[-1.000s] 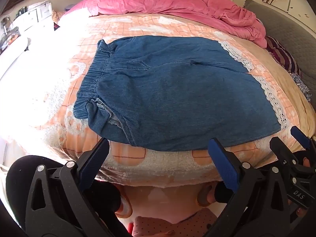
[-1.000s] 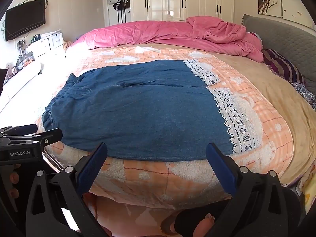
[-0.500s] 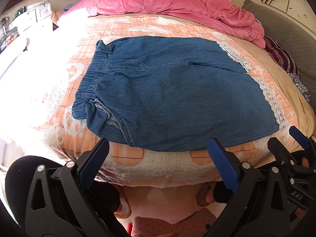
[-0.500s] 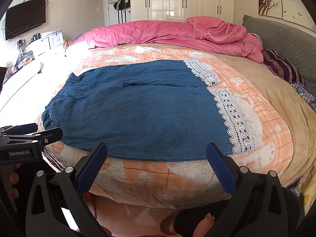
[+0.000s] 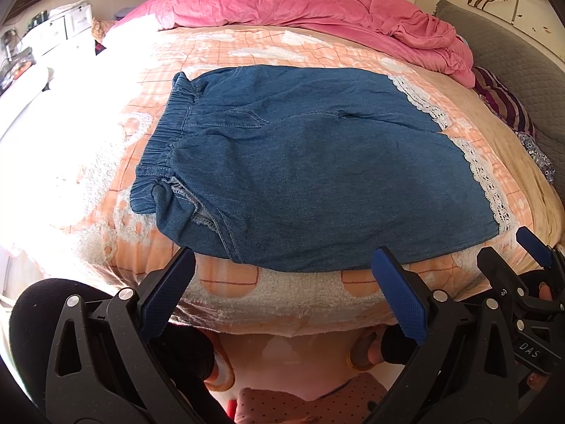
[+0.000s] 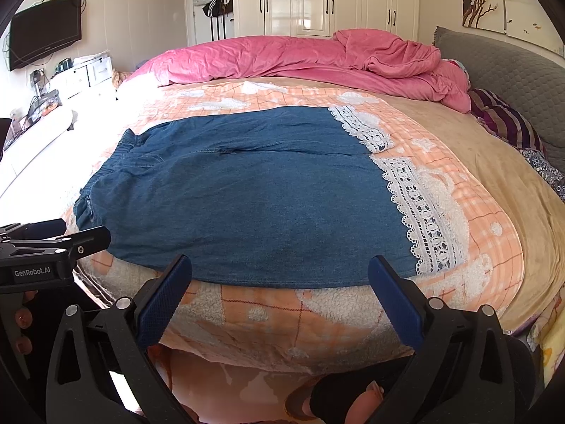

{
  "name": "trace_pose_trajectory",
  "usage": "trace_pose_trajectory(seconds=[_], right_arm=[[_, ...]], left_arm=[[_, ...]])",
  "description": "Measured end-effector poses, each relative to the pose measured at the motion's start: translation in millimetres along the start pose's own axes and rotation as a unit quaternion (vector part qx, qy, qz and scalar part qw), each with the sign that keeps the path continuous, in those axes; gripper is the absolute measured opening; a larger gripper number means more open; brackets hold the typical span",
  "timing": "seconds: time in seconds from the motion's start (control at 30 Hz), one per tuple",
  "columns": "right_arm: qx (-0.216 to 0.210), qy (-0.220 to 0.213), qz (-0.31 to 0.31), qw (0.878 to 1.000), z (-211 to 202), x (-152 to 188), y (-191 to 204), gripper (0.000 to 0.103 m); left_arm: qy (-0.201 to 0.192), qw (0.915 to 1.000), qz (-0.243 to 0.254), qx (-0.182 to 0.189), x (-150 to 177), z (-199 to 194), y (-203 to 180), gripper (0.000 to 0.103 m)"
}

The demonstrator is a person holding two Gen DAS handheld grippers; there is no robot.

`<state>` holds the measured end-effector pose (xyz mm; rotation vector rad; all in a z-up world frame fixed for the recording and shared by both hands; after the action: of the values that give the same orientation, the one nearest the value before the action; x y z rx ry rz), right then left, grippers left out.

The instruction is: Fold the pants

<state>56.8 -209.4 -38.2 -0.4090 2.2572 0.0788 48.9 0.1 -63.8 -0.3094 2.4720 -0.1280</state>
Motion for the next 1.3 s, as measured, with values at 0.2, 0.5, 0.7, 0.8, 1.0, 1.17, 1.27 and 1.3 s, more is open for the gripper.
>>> trace_pose_trajectory(seconds=[0.2, 0.5, 0.7, 0.8, 1.0, 1.17, 1.27, 1.3], right_arm=[[0.0, 0.0, 0.0, 1.0, 1, 0, 0, 0.099], [-0.002, 0.003, 0.001, 1.0, 2, 0, 1, 0.099], [-0.004, 0.008, 0.001, 1.0, 8, 1, 4, 0.099], [-0.007, 0.008, 0.0, 1.0, 10, -2, 3, 0.099], [-0.007, 0.003, -0.013, 1.0, 18, -27, 0, 0.099], [-0.023, 0.0, -0.031, 0.999, 36, -62, 4, 0.099], [-0.044, 0.002, -0.039, 0.998, 50, -87, 12, 0.099], [-0.053, 0.003, -0.038, 0.998, 57, -97, 15, 0.099]], left_arm=[[0.0, 1.0, 0.0, 0.0, 0, 0, 0, 0.094], [0.003, 1.0, -0.001, 0.0, 0, 1, 1, 0.094], [0.005, 1.0, -0.003, 0.0, -2, 2, 2, 0.094], [0.005, 1.0, -0.004, -0.001, -3, 2, 2, 0.094], [0.006, 0.9998, -0.01, 0.013, -18, 5, 4, 0.094], [0.008, 0.9998, -0.015, 0.006, -46, 10, 14, 0.094], [-0.001, 0.9997, -0.023, -0.006, -72, 12, 27, 0.094], [-0.002, 0.9996, -0.027, -0.01, -82, 14, 33, 0.094]])
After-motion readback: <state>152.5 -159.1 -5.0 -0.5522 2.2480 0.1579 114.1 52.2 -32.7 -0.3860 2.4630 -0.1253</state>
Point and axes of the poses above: each gripper's, at about its wrist camera, not at the fingertips, and z roughly the way its jaws point, y to its left, x to its underside, the point moved 8 cm from there along z, roughly the way its jaws point, and after that the axes turned 7 degrees about -z, right-handed, at the moved point
